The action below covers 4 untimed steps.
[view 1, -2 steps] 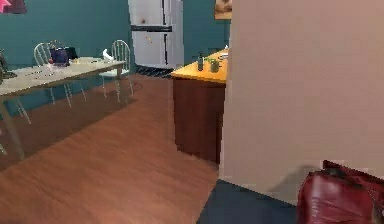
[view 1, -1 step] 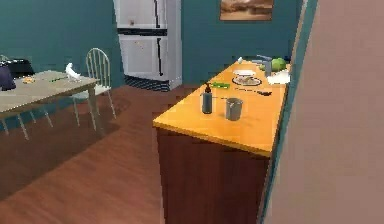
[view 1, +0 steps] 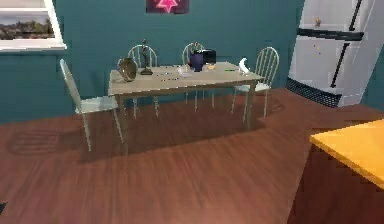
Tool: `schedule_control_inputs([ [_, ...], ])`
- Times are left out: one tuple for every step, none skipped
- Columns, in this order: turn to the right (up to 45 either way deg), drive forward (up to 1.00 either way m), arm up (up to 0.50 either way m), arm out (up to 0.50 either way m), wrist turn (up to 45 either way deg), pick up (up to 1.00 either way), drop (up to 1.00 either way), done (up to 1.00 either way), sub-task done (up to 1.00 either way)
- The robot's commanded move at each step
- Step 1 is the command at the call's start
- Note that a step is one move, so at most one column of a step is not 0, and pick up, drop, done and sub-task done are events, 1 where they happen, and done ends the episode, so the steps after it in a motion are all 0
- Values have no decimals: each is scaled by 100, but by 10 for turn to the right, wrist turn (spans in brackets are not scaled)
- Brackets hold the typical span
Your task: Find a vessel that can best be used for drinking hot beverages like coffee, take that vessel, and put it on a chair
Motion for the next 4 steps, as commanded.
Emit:
schedule_control_inputs([
  [-300,0,0,0,0,0,0,0,0],
  [450,0,0,0,0,0,0,0,0],
  [90,0,0,0,0,0,0,0,0],
  [0,60,0,0,0,0,0,0,0],
])
